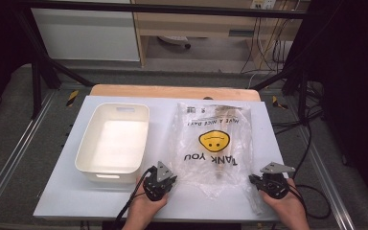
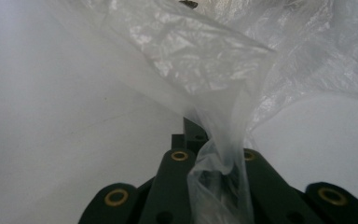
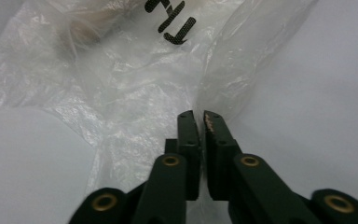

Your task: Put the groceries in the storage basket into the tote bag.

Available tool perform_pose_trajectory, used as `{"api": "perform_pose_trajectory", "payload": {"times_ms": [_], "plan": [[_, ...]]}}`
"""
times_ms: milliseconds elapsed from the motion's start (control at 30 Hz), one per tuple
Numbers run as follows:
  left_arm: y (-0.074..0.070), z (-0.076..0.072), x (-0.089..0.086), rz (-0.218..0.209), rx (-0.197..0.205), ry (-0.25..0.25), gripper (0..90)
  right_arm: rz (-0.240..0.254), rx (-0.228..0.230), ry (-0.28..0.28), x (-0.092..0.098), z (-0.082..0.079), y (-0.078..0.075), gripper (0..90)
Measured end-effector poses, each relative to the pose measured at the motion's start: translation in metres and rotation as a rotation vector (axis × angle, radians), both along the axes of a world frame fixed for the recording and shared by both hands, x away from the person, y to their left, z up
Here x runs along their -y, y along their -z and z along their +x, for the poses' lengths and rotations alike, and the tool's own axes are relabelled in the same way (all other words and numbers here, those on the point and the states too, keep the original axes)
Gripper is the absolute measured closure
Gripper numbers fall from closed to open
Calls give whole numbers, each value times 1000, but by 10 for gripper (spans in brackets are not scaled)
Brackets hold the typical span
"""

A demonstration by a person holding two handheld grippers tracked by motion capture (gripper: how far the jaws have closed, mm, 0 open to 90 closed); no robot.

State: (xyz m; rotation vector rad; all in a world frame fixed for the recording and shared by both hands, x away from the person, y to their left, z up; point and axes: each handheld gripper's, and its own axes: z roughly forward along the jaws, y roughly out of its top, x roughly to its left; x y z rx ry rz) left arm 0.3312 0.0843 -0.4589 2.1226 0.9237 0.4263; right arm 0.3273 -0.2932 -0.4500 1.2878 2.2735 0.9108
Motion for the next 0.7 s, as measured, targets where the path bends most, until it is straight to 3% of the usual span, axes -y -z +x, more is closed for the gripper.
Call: {"api": "perform_pose_trajectory", "payload": {"times_ms": [100,200,700], "plan": [[-3,1,0,-16,-13,4,900,33,-19,-35,-2,1,-1,900],[-11,2,0,-25,-8,12,900,40,-5,-60,-7,2,-5,900],[-36,12,-8,-112,-43,20,900,63,31,-82,-17,4,-22,900]]}}
